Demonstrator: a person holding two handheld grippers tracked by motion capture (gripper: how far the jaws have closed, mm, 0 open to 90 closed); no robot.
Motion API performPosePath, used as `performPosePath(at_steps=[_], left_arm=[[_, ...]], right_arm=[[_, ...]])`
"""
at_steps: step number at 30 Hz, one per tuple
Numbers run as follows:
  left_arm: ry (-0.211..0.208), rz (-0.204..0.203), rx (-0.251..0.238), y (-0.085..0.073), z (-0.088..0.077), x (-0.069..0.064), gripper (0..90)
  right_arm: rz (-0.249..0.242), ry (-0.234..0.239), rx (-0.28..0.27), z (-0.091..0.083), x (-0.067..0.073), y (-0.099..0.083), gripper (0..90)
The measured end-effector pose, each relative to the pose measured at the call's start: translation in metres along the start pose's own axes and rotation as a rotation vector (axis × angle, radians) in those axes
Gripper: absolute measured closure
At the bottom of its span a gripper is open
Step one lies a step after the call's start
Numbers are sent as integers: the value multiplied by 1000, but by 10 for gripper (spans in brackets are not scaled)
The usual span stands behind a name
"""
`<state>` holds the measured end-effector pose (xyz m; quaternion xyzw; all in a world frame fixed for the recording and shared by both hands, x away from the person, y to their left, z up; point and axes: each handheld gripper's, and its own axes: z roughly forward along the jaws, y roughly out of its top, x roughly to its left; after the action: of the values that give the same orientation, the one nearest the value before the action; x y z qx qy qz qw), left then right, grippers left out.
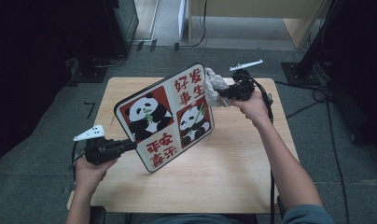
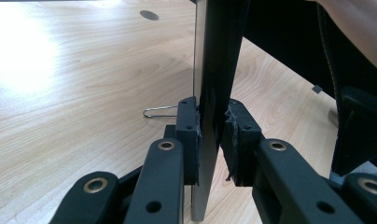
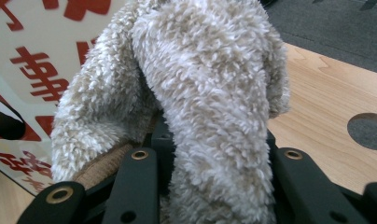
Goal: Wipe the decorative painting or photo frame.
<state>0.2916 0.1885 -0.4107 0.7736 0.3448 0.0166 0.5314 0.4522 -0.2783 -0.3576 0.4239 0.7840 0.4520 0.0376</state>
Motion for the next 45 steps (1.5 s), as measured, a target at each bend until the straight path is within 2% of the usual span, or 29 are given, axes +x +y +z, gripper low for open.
performPosePath(at_steps=[4, 7, 14, 17, 21, 26, 30, 36, 38, 43, 45], left_arm=[[-4, 3, 3, 0, 1, 0, 775], [-2, 4, 4, 0, 0, -1, 777], [-7, 3, 4, 0, 1, -1, 778], [-8, 4, 5, 0, 1, -1, 778], [-8, 5, 6, 0, 1, -1, 778], [-7, 5, 5, -1, 2, -1, 778], [-7, 7, 6, -1, 2, -1, 778], [-5, 8, 9, 0, 2, -1, 779], [-5, 8, 9, 0, 2, -1, 779], [-6, 8, 12, 0, 2, -1, 778], [-7, 8, 12, 0, 3, -1, 778]], right_arm=[[2, -5, -3, 3, -1, -4, 652], [-17, -10, -20, 4, -1, -8, 652], [-13, -6, -25, 8, -4, -18, 650], [-38, -17, -44, 9, -4, -22, 649], [-37, -16, -41, 11, -5, -25, 649], [-18, -10, -32, 13, -7, -30, 648], [-22, -12, -36, 13, -8, -34, 648], [15, -2, -38, 18, -13, -46, 648], [4, -12, -50, 19, -13, -51, 648], [26, -23, -39, 22, -13, -58, 649], [19, -30, -45, 22, -12, -62, 649]])
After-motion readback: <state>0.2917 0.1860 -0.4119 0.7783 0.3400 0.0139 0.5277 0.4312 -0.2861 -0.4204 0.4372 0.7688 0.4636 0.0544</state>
